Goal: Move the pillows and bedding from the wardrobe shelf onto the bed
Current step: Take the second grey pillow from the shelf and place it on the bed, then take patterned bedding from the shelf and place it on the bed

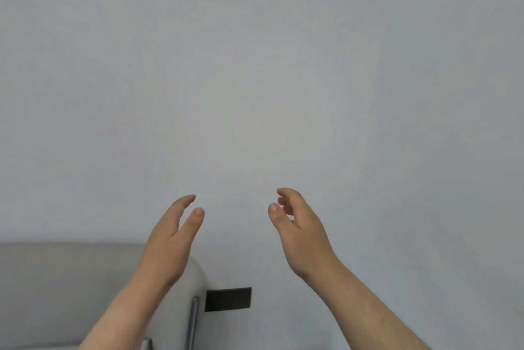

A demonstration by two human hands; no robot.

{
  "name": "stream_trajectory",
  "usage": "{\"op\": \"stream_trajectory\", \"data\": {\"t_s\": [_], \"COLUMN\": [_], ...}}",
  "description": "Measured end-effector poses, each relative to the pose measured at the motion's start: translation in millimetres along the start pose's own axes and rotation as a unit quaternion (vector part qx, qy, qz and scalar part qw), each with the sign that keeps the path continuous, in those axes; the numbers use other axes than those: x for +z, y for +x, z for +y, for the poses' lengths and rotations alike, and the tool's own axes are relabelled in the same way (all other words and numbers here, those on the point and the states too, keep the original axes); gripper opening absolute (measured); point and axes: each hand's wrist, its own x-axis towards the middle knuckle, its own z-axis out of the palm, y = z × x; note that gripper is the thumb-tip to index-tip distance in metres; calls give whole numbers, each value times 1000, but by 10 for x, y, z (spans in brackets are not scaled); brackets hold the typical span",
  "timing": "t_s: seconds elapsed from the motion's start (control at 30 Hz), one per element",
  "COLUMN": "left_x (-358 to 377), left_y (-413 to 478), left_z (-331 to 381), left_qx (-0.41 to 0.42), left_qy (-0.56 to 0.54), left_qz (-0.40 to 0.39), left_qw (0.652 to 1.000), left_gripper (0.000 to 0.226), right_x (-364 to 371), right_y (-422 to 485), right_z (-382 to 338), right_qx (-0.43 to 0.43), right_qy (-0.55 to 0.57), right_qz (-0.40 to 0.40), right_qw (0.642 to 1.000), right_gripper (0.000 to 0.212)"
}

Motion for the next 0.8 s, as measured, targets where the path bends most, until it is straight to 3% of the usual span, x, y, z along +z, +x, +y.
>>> {"op": "stream_trajectory", "data": {"t_s": [0.17,0.27,0.4,0.5,0.6,0.8], "left_x": [1453,2283,3119,3596,4060,5010], "left_y": [-732,-1431,-2537,-3227,-3730,-4269], "left_z": [1237,1995,2855,3381,3928,4790], "left_qx": [55,83,128,144,123,84], "left_qy": [-108,-192,-291,-340,-380,-420], "left_qz": [-133,-220,-325,-396,-451,-515], "left_qw": [984,953,891,841,798,742], "left_gripper": [65,57,46,44,51,40], "right_x": [-1988,-3102,-4312,-5030,-5664,-6677], "right_y": [-978,-1794,-2897,-3618,-4206,-4869], "right_z": [258,275,122,-33,-139,-237], "right_qx": [38,52,47,54,88,138], "right_qy": [-10,-29,-93,-135,-175,-265], "right_qz": [160,245,401,489,548,612], "right_qw": [986,968,910,860,813,732], "right_gripper": [35,22,27,14,16,28]}}
